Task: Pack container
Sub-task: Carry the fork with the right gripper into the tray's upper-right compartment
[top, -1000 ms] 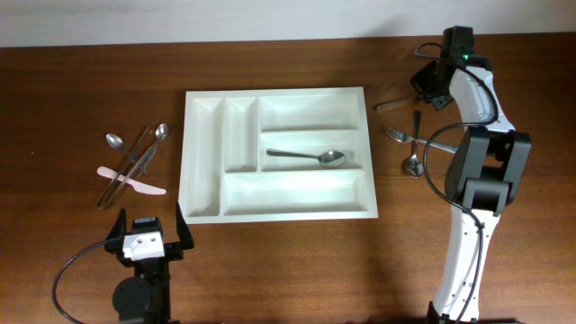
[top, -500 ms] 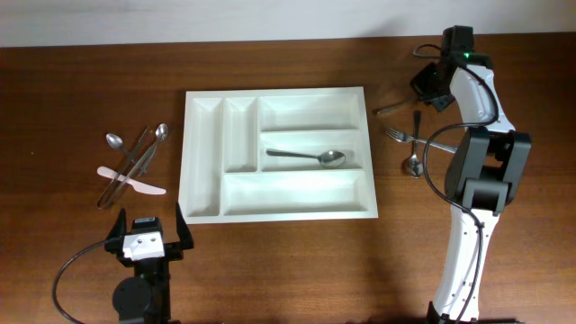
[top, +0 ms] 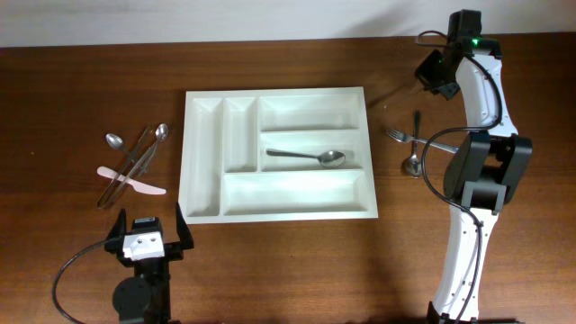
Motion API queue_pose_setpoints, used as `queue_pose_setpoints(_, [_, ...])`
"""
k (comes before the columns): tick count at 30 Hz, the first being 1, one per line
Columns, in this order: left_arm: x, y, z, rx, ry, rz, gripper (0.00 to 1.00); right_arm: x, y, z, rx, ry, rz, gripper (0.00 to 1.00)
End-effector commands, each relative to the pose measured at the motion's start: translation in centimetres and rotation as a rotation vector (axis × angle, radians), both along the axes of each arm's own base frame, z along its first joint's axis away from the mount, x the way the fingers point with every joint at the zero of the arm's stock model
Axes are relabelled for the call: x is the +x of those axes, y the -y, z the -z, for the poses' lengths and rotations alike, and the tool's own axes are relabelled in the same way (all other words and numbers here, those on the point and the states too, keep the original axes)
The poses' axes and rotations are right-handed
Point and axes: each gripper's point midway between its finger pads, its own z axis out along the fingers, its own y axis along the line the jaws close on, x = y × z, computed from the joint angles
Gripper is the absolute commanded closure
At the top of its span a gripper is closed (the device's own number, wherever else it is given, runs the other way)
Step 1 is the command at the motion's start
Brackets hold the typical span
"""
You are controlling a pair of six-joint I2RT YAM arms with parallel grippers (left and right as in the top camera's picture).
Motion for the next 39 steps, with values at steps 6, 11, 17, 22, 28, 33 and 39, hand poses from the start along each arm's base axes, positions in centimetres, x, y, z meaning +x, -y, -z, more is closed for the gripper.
queue_pose_setpoints(6, [0.0, 0.1, 0.0, 0.009, 0.001, 0.006, 0.01, 1.4, -1.8, -4.7, -0.036, 0.075, -0.09, 0.96])
queue_pose_setpoints(11, [0.0, 0.1, 0.0, 0.009, 0.001, 0.007, 0.01, 1.5, -3.8, -8.0, -0.036, 0.115, -0.116, 0.96])
queue_pose_setpoints(17, [0.0, 0.1, 0.0, 0.009, 0.001, 0.007, 0.01, 0.5, -8.0, -8.6, 0.007, 0.075, -0.085, 0.96])
queue_pose_setpoints(22, [0.0, 0.1, 0.0, 0.009, 0.001, 0.007, 0.01, -0.7, -11.9, -8.1, 0.021, 0.023, -0.062, 0.96])
queue_pose_setpoints(28, [0.0, 0.1, 0.0, 0.009, 0.001, 0.007, 0.01, -1.9, -16.9, -7.8, 0.037, -0.007, -0.077, 0.96])
queue_pose_setpoints(33, [0.0, 0.1, 0.0, 0.009, 0.001, 0.006, 0.01, -3.1, -20.1, -7.6, 0.048, -0.036, -0.054, 0.96])
queue_pose_setpoints(39, [0.0, 0.1, 0.0, 0.009, 0.001, 0.006, 0.01, -4.1, -23.4, -7.5, 0.085, -0.048, -0.013, 0.96])
